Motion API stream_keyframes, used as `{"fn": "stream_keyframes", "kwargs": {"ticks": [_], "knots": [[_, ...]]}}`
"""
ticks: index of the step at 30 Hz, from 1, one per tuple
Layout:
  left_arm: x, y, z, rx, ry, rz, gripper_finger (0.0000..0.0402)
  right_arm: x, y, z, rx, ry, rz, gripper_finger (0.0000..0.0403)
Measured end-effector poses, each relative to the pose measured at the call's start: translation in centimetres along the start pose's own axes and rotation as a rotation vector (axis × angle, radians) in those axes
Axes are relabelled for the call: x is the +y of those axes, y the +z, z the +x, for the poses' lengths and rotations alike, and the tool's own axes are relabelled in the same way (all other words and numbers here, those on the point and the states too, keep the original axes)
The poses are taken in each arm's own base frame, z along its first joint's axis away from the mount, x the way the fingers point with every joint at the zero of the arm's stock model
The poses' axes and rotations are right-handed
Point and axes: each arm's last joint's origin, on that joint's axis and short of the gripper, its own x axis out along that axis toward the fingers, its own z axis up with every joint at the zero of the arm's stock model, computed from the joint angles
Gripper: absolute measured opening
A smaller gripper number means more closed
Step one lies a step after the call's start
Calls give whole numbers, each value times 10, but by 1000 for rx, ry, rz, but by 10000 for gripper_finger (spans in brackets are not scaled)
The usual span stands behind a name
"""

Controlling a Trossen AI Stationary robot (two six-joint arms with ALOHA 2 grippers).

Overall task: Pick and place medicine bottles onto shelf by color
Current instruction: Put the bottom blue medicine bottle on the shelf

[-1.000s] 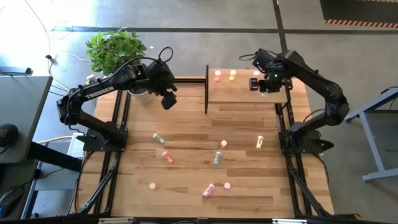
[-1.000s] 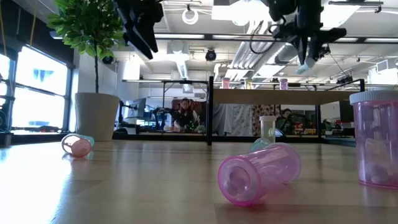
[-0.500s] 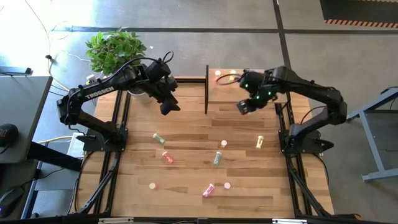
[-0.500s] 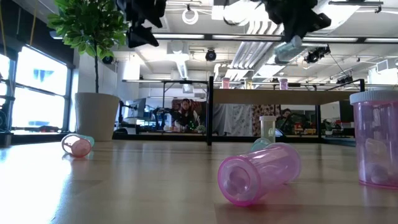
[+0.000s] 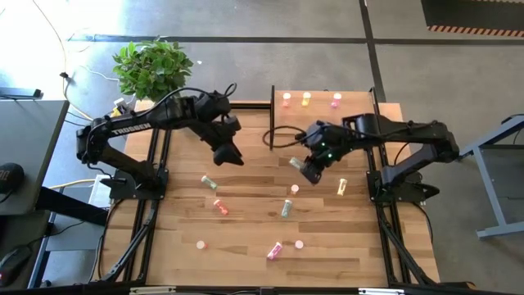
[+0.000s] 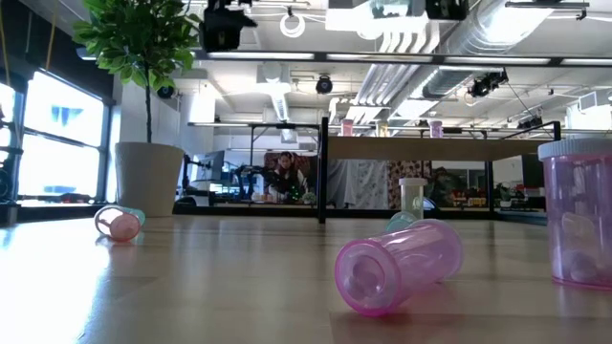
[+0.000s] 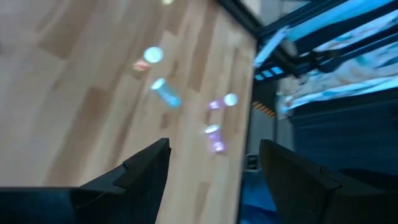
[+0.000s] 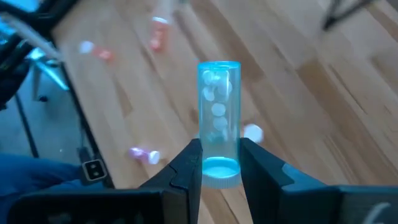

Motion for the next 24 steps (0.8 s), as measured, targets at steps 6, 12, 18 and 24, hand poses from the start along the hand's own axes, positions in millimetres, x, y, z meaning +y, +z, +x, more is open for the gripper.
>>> {"fn": "stream_keyframes", "kwargs": {"ticks": [6,12,18,24], "knots": [[-20,6,17,-35,-115,-81,239,17,-4,1,-52,52,-192,82],[-29,17,44,-56,-197,-181,239,23,-9,1,-67,29,-457,82],[-27,31,76,-81,-260,-288,239,28,-14,2,-57,33,-698,82],[-24,40,105,-87,-311,-363,239,29,-19,2,-38,9,-863,82]]}}
